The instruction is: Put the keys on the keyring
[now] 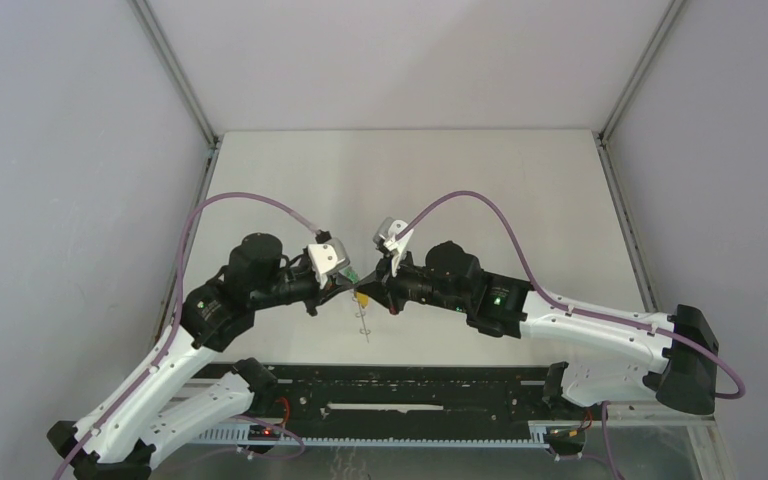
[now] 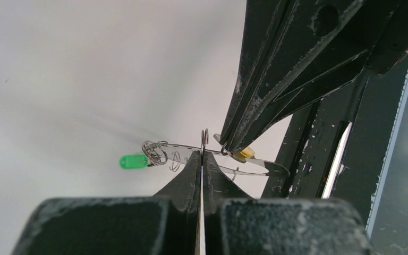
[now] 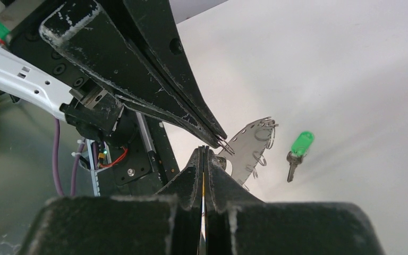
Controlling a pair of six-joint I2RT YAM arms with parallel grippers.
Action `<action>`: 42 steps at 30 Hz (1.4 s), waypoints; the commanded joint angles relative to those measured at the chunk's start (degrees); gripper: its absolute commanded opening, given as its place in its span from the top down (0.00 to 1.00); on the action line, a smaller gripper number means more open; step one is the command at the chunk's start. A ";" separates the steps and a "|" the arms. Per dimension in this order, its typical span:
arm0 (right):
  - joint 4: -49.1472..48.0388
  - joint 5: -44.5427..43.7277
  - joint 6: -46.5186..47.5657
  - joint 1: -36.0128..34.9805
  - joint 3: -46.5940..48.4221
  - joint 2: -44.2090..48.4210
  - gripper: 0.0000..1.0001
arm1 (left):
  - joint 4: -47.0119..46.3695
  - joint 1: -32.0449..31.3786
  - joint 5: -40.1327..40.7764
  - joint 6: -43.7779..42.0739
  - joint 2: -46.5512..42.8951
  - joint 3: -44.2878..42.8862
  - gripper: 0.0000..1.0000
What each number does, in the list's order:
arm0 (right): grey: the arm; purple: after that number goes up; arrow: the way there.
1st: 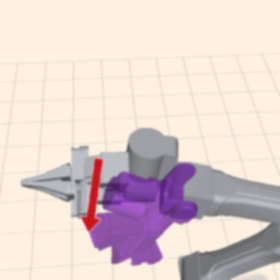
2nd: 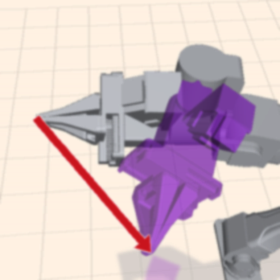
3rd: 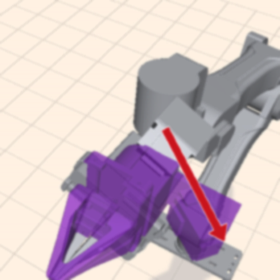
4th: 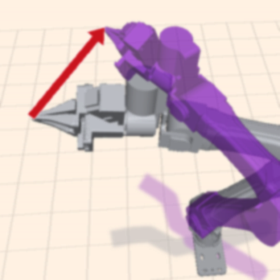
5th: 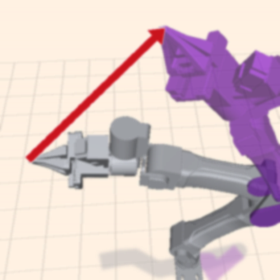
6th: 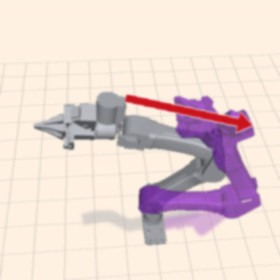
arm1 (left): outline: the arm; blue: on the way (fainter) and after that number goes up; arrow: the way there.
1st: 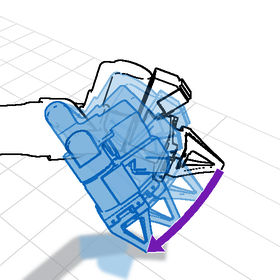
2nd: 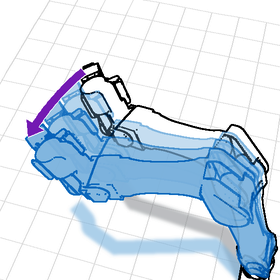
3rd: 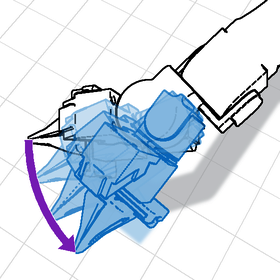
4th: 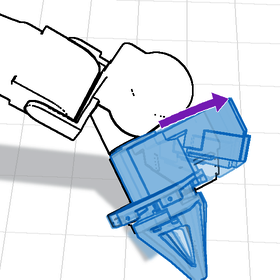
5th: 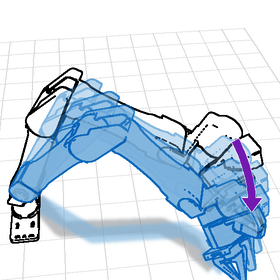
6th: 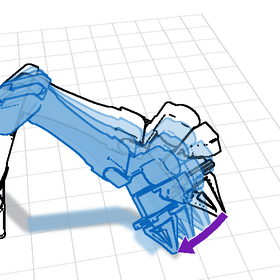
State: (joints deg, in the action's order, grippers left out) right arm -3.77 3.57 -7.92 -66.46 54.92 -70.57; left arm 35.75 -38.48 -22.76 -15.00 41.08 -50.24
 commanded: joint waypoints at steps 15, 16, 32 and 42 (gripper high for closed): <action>-2.82 -3.03 -1.06 0.01 1.33 1.18 1.00 | -2.70 -0.96 0.00 0.28 -0.51 1.02 1.00; -2.82 -3.20 -1.19 0.01 1.33 1.07 1.00 | -2.70 -0.98 0.07 0.20 -0.55 1.02 1.00; -2.08 -5.87 -2.17 0.18 1.31 0.63 1.00 | -2.85 -1.74 -0.28 -0.20 -1.25 1.01 1.00; -1.31 -5.30 -3.50 0.86 1.33 0.45 1.00 | -3.38 -1.69 -0.28 -0.20 -1.99 1.46 1.00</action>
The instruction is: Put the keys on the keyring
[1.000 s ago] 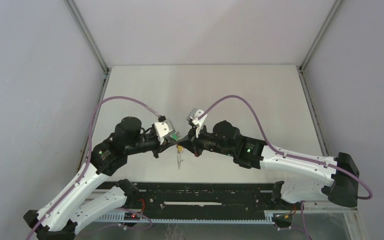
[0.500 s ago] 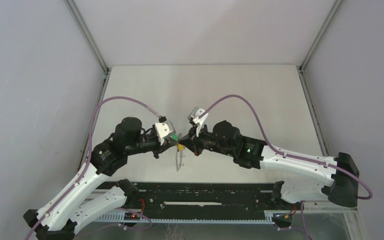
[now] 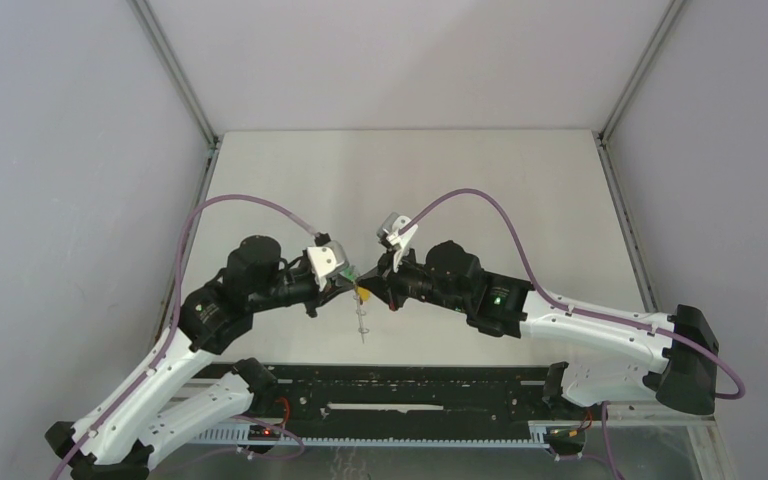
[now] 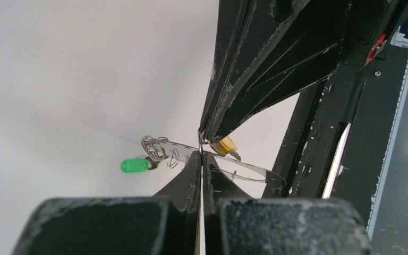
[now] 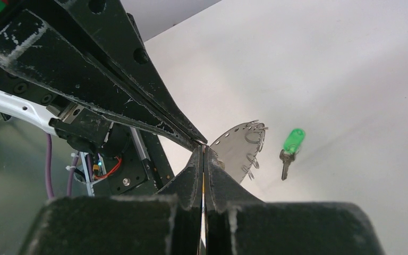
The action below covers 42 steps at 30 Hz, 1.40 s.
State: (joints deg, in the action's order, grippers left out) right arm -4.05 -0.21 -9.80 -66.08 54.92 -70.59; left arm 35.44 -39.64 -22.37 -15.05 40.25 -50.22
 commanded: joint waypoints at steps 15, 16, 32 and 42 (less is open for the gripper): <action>-3.01 3.39 -5.40 3.52 -1.19 0.90 1.00 | -4.28 -0.58 -1.18 0.19 -2.02 1.78 1.00; -3.11 3.64 -5.60 3.71 -1.33 1.00 1.00 | -4.37 -0.61 -1.26 0.19 -2.15 1.85 1.00; -5.83 8.39 -8.83 6.40 -3.77 1.92 1.00 | -8.41 -0.58 -1.76 1.12 -4.30 3.31 1.00; -8.16 15.26 -10.18 7.93 -4.08 2.63 0.96 | -15.43 -0.54 -2.83 2.71 -7.62 5.70 1.00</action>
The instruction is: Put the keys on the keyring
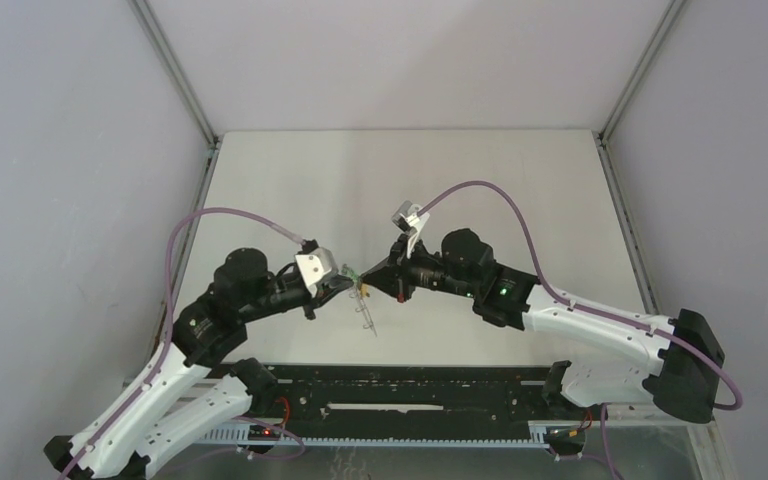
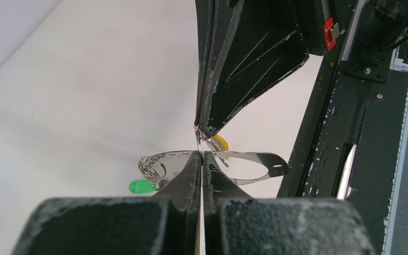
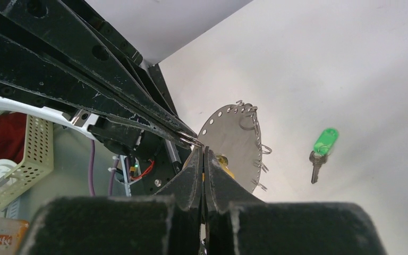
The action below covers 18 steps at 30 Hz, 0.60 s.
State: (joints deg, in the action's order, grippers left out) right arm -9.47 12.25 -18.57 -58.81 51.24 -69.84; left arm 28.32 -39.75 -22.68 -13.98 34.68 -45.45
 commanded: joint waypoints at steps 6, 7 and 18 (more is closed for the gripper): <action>-4.77 4.58 -3.24 1.90 -1.92 3.59 0.95 | -11.18 -0.50 -3.61 1.89 -3.99 2.05 1.00; -4.92 4.83 -3.23 2.00 -2.06 3.80 0.95 | -11.78 -0.47 -3.60 1.93 -4.33 2.23 1.00; -5.51 9.90 -0.95 3.00 -2.02 7.67 0.64 | -14.16 -0.41 -6.61 2.17 -4.91 2.22 1.00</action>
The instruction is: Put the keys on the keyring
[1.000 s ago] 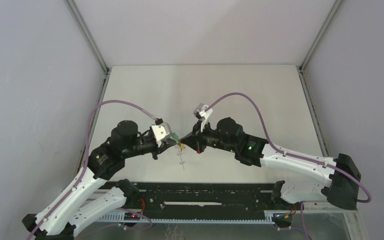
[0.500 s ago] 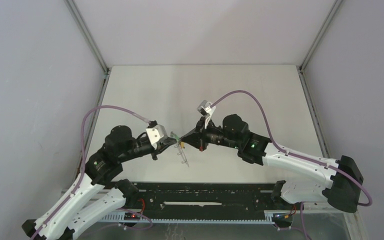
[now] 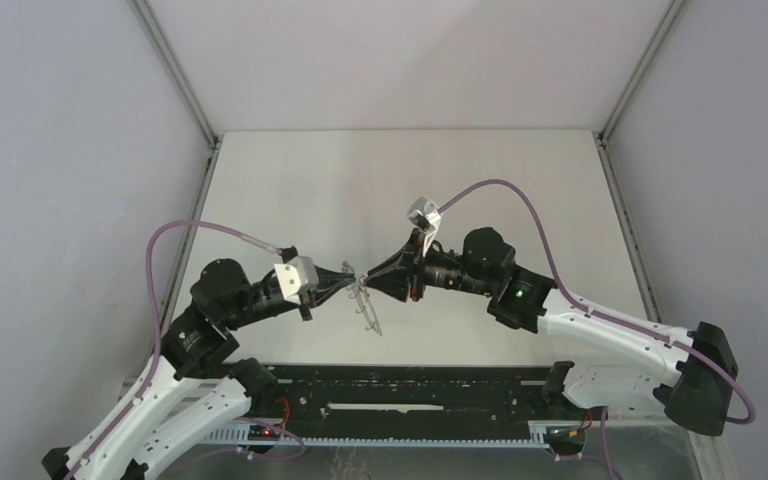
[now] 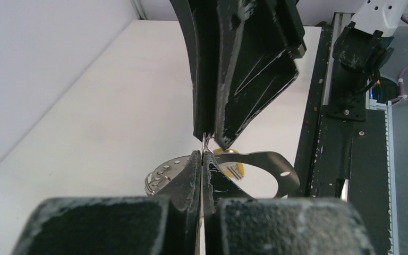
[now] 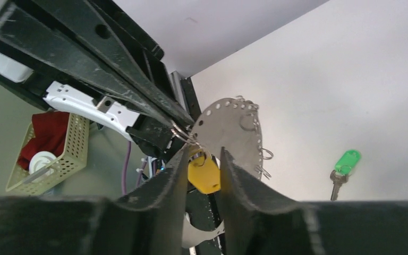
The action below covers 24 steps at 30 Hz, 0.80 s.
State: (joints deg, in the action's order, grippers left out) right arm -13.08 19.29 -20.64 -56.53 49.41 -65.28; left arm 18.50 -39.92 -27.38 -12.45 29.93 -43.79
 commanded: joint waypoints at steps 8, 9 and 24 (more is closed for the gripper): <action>0.83 8.16 5.47 4.58 0.75 8.51 0.39 | -3.04 -0.20 -4.51 0.56 -0.09 -0.22 1.00; 1.53 9.05 6.03 5.05 1.42 8.42 0.38 | -3.03 -0.24 -5.00 0.91 -0.02 -0.50 1.00; 7.27 23.81 19.22 5.12 8.34 4.48 0.42 | -3.47 -0.14 -11.00 7.02 2.89 -4.49 1.00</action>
State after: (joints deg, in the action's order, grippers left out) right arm -6.55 38.54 -5.82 -51.09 55.20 -60.75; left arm 18.06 -39.97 -35.97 -7.88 32.71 -43.97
